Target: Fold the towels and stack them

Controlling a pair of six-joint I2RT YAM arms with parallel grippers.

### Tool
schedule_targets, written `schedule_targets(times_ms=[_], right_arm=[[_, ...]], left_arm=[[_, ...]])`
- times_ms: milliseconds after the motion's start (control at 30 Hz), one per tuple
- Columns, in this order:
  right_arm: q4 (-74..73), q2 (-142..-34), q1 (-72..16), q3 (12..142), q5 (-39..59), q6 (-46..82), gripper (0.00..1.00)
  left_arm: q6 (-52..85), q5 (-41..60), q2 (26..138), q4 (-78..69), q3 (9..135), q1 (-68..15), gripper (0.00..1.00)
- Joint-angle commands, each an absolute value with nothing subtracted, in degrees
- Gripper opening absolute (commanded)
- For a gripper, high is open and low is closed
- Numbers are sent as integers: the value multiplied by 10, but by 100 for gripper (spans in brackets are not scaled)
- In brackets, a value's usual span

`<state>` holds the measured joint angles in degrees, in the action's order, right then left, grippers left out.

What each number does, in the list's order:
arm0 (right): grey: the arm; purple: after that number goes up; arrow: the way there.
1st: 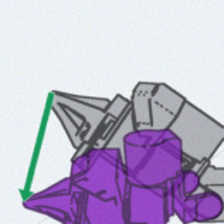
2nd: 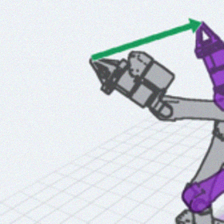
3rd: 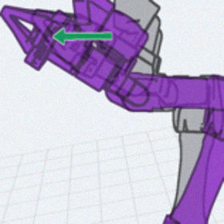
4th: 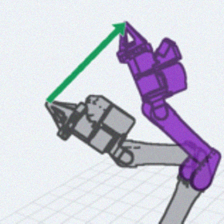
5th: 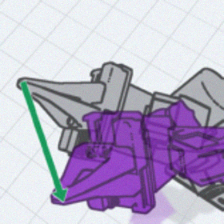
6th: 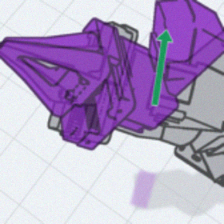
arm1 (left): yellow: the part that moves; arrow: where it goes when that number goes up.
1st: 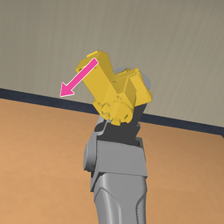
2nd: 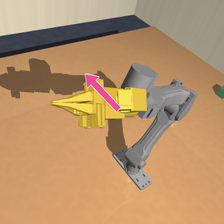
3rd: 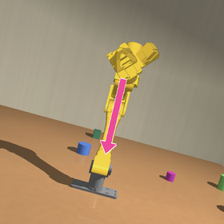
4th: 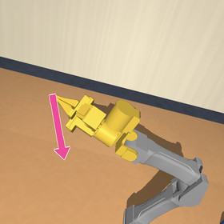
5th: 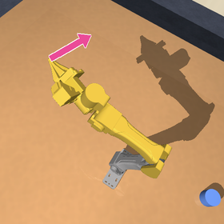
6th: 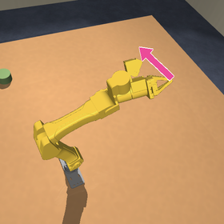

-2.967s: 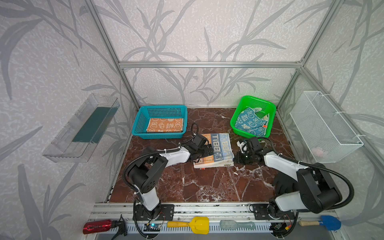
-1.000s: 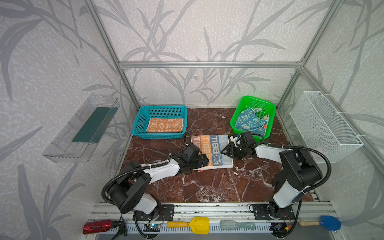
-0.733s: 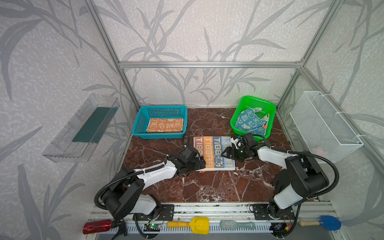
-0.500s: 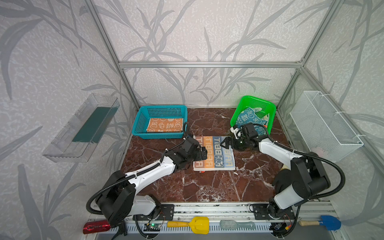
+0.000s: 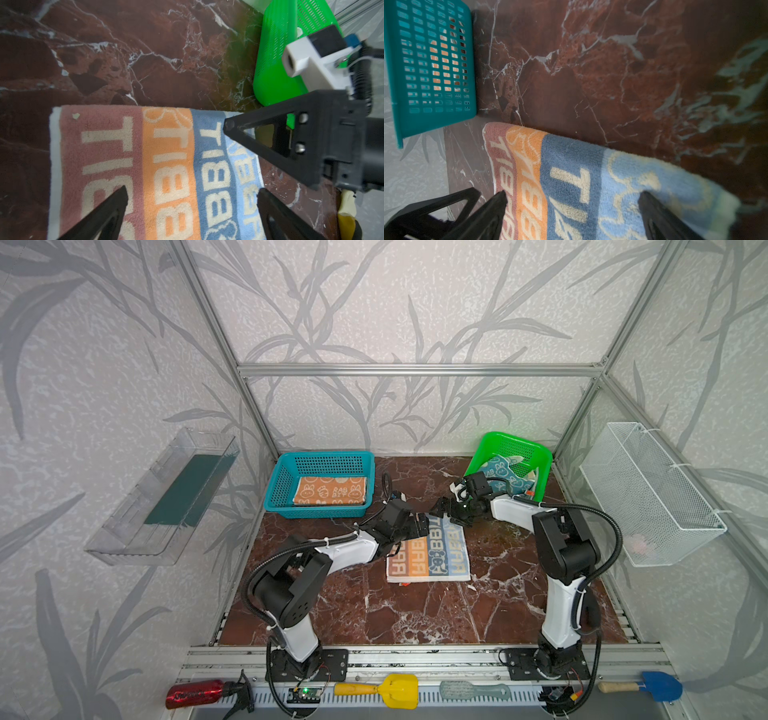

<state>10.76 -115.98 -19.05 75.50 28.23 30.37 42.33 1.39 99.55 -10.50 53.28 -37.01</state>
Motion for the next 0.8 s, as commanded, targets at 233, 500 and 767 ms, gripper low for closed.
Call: schedule_targets(times_ms=[233,500,767], right_arm=[[110,-1143,-190,710,278,294,99],[96,-1079,-230,606,276,290,99],[110,-993,-221,595,310,282,99]], left_arm=[[458,17,964,-108,443,-377,99],[497,4,905,-85,377,-424,99],[461,-56,759,4,384,-421,99]])
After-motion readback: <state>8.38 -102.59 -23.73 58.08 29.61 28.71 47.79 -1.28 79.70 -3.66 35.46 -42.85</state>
